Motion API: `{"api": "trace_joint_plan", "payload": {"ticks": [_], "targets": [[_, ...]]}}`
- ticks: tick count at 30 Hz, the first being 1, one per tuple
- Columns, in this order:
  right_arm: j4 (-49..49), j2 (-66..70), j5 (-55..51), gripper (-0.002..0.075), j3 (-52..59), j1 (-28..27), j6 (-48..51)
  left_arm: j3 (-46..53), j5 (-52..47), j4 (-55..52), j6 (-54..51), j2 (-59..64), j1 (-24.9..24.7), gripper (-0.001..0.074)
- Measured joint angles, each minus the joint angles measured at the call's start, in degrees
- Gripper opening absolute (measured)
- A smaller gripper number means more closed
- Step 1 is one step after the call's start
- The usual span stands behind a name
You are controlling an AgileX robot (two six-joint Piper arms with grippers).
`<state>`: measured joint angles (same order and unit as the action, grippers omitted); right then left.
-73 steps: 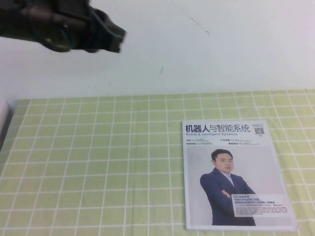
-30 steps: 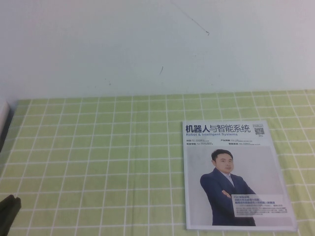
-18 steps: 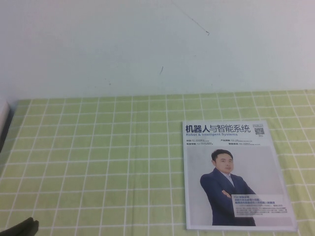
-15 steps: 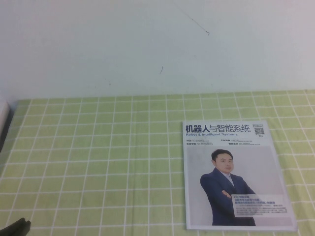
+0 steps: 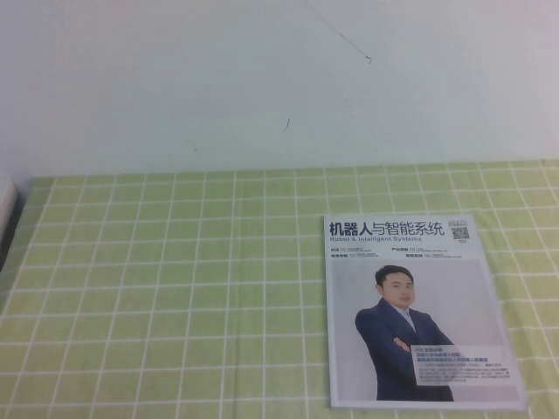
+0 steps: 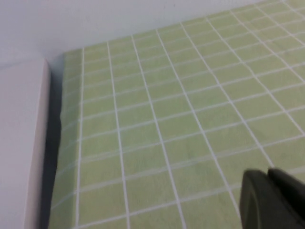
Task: Close book
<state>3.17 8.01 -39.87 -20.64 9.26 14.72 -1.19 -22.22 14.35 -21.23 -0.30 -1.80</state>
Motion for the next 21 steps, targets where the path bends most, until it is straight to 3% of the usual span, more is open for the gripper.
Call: {"api": "trace_joint_plan", "payload": {"ticks": [12,21], "targets": [[0.09,0.00,0.00,-0.0003,0.09,0.00,0.00,1.76,2.42,-7.18,17.69,-0.28,-4.44,-0.0003],[0.09,0.00,0.00,-0.0003,0.09,0.00,0.00,1.76,2.50,-8.14,22.54,-0.37,-4.68,-0.0003]]}}
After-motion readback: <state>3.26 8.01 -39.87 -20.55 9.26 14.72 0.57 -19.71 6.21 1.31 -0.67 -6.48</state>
